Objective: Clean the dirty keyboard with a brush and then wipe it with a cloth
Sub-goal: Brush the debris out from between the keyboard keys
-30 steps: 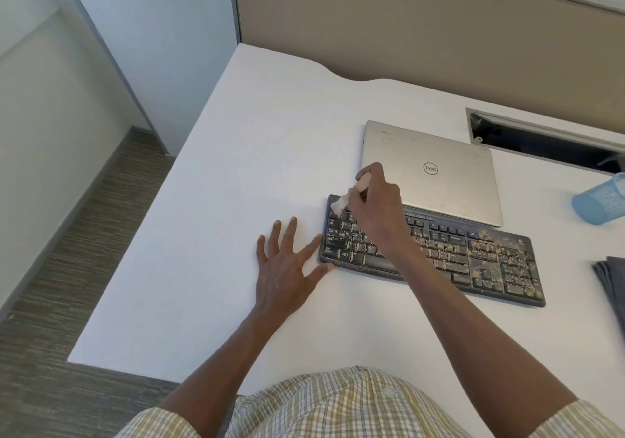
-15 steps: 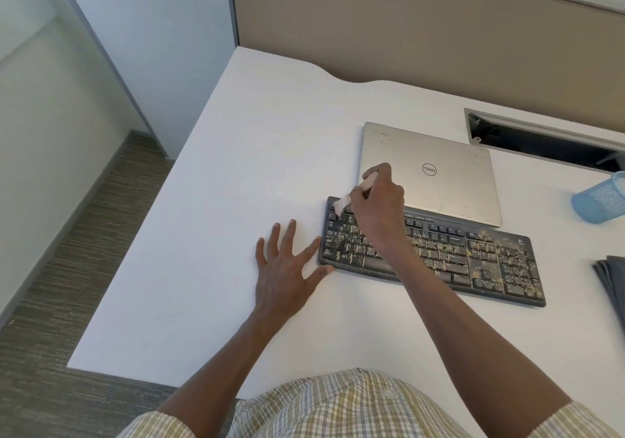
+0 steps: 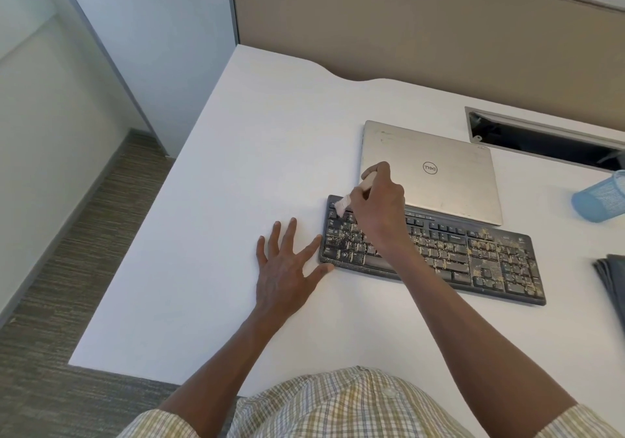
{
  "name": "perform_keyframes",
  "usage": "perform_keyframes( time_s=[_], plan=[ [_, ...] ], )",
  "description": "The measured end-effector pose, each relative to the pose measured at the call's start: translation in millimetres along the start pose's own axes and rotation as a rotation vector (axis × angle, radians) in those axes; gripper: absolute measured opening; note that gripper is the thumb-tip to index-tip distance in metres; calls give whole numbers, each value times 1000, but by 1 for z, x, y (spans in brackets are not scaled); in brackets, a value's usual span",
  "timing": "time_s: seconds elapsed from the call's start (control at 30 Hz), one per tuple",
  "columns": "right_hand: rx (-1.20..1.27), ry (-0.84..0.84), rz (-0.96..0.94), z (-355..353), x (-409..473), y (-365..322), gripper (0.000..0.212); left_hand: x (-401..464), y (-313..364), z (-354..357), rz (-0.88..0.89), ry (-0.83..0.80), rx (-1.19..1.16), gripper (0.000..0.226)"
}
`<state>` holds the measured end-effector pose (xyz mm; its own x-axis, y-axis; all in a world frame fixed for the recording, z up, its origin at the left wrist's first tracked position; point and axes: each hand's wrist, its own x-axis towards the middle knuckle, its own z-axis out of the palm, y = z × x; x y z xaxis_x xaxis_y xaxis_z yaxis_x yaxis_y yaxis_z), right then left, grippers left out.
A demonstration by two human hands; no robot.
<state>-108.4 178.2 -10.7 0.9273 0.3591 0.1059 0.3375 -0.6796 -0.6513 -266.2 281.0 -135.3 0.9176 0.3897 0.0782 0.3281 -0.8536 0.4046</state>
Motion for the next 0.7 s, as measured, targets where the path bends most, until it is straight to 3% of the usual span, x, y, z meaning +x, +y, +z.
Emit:
perform_keyframes(
  time_s=[0.43, 0.7],
  plan=[
    [42, -86, -3, -4, -3, 9, 17, 0, 1, -2, 3, 4, -9, 64],
    [14, -346, -316, -14, 3, 8, 22, -1, 1, -1, 11, 5, -6, 62]
  ],
)
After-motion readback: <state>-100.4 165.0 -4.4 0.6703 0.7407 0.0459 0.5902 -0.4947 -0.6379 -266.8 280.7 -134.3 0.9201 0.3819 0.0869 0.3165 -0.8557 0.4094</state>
